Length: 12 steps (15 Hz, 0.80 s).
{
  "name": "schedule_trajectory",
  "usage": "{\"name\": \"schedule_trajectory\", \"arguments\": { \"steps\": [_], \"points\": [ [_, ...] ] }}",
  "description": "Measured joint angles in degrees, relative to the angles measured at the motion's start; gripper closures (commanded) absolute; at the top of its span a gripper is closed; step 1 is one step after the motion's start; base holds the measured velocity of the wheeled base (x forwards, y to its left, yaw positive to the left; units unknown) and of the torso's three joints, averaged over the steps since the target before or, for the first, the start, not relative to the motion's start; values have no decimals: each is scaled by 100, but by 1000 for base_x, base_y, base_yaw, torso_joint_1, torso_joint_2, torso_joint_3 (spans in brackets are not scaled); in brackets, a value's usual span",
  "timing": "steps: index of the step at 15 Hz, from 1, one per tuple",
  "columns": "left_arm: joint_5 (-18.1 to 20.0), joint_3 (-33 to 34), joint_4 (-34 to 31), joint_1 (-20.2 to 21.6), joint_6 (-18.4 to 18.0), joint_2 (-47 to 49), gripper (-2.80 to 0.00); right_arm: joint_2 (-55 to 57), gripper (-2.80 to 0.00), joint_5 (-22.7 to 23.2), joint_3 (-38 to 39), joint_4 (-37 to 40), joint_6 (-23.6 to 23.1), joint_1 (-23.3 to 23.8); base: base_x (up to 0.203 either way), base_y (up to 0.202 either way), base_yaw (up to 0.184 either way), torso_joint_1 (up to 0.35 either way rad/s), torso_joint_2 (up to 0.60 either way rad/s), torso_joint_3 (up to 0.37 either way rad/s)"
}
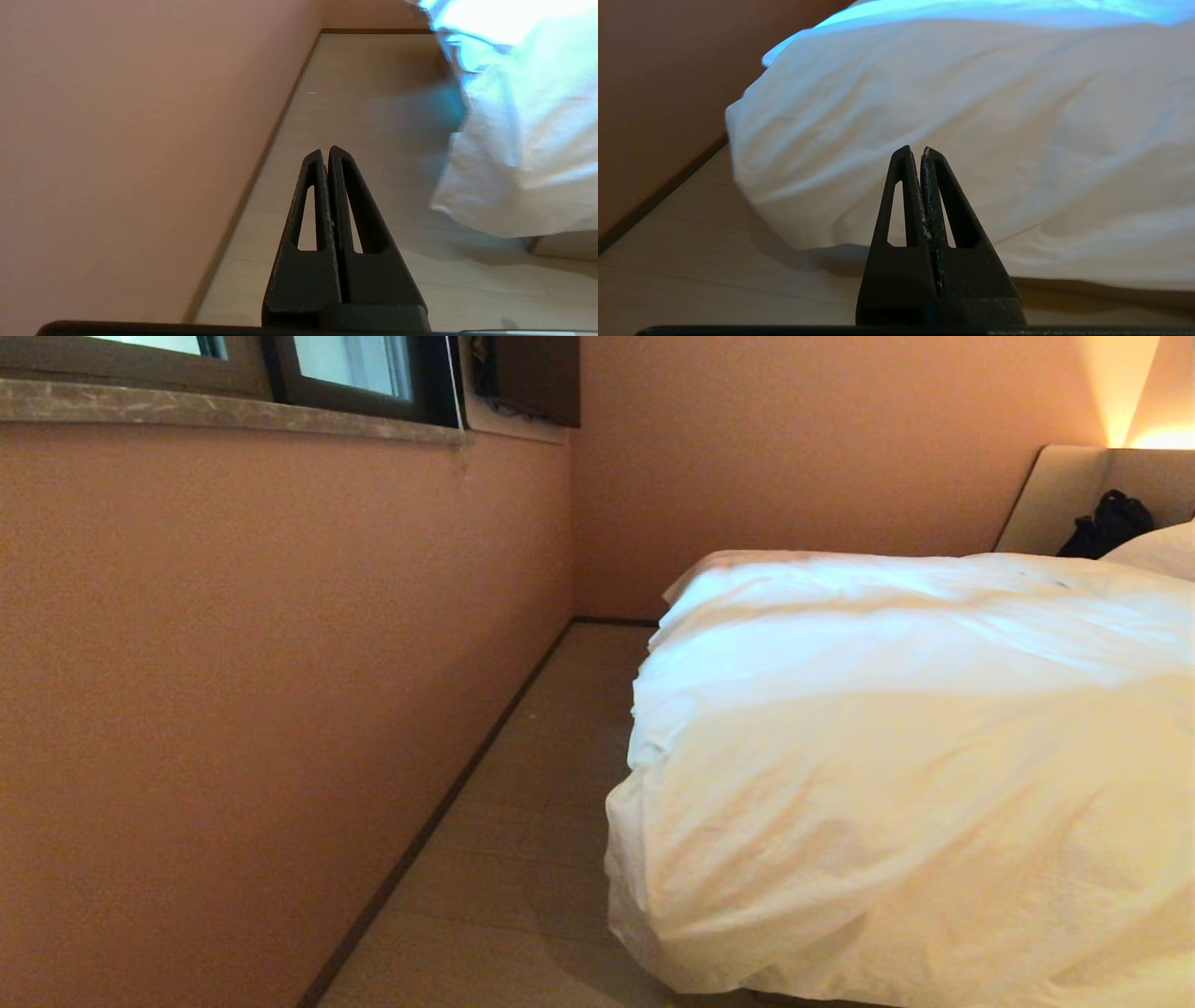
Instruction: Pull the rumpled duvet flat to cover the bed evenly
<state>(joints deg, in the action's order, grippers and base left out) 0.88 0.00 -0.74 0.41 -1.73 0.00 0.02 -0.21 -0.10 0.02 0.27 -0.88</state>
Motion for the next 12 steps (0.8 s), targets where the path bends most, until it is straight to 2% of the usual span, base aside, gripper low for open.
{"name": "schedule_trajectory", "arguments": {
  "steps": [7,9,12],
  "points": [
    [-11,0,2,0,-5,0,0,0,0,5,0,-1,-4,0,0,195,-1,3,2,2],
    [-14,0,1,-1,6,0,0,0,0,5,0,-5,-2,4,0,90,4,4,-1,3],
    [-2,0,8,2,6,0,0,0,0,3,0,-2,0,-2,0,0,0,0,0,0]
  ]
}}
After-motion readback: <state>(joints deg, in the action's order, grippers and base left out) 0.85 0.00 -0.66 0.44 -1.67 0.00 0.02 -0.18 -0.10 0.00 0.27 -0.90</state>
